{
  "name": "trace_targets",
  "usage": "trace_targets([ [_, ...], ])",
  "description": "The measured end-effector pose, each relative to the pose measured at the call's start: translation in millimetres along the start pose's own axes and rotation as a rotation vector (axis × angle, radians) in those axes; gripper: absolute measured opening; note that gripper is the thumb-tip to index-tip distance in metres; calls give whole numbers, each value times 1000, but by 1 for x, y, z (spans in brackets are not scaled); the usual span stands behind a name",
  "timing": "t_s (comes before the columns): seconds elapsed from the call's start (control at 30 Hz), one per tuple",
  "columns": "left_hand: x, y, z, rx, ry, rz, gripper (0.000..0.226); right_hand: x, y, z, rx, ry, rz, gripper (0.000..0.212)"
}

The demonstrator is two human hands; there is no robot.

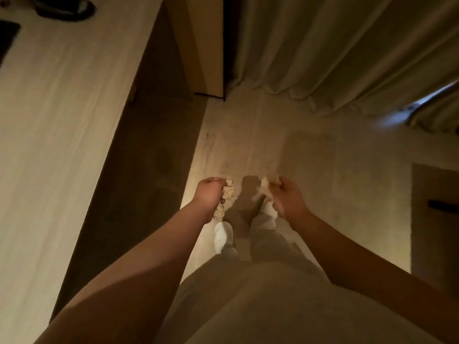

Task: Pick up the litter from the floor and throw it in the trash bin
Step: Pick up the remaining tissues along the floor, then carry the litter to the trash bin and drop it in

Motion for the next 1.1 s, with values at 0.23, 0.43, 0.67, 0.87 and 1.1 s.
trace_targets([
  [0.23,78,-15,55,11,-218,-188,18,-60,81,77,103,237,-324,25],
  [0.43,169,-60,113,77,-450,-457,15,-117,190,147,214,434,-588,22],
  [0.67,292,-170,212,161,-651,-641,19,-167,363,266,314,665,-892,27],
  [0.87,379,-307,321,104,-797,-839,24,-184,526,384,459,799,-1117,25],
  [1.1,428,-440,429,60,-983,-1284,27,-155,648,488,583,920,-1394,31],
])
Point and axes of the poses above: each hand's wrist, its own z-axis away from the middle knuckle, its own x-axis out of the palm, y = z × x, the point moved 2 cm from there along -z, towards the middle knuckle, and after that the axes turned 7 degrees about x, right-handed, at the moved point
